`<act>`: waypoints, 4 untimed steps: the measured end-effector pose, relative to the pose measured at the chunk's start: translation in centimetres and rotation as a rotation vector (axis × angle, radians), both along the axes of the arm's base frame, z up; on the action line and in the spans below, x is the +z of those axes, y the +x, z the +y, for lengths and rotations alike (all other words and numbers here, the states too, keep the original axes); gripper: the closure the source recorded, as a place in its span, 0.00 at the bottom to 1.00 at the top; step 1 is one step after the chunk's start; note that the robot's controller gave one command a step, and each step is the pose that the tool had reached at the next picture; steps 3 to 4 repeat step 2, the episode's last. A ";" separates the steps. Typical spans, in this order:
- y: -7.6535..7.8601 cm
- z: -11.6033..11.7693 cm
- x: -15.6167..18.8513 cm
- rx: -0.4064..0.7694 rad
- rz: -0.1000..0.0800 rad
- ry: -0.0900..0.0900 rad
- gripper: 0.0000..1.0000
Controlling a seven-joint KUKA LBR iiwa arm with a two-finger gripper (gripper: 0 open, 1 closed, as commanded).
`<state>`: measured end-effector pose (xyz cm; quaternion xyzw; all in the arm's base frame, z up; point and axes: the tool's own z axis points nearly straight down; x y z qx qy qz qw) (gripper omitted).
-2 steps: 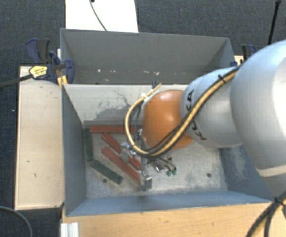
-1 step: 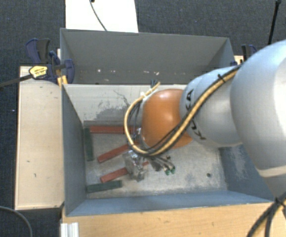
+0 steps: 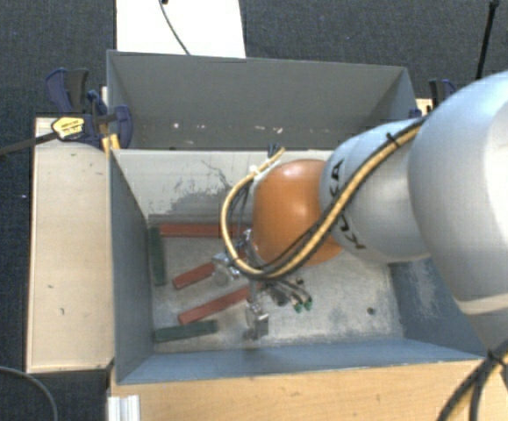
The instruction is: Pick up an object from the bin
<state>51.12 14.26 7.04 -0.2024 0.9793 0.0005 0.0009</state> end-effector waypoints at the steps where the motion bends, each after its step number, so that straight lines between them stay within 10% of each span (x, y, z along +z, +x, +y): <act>1: 0.0 0.0 0.0 0.002 0.000 0.000 1.00; 2: -1.3 -3.6 14.4 0.025 -0.007 0.000 1.00; 4: -1.3 -3.6 14.4 0.025 -0.007 0.000 1.00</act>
Offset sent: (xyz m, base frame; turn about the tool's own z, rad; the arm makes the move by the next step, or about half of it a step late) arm 0.0000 0.0000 0.0000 0.0000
